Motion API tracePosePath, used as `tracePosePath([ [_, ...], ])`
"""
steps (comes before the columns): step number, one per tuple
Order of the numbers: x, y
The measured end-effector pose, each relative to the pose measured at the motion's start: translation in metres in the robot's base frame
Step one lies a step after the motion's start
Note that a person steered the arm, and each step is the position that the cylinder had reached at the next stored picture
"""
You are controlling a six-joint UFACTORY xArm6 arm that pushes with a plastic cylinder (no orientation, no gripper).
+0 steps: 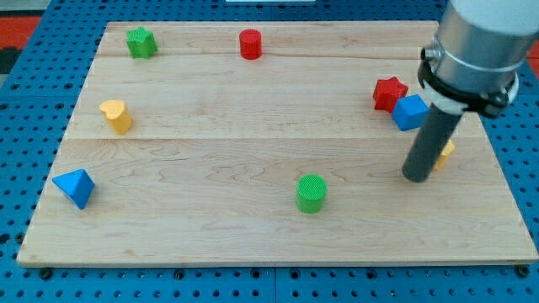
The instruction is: Move the yellow hexagon closer to the blue cube
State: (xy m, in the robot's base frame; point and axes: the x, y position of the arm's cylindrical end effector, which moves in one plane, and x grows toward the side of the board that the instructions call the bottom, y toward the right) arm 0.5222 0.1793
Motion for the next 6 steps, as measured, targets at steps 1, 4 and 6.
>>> tracePosePath([
  [1, 0.005, 0.033],
  [4, -0.029, 0.014],
  [6, -0.027, 0.048],
])
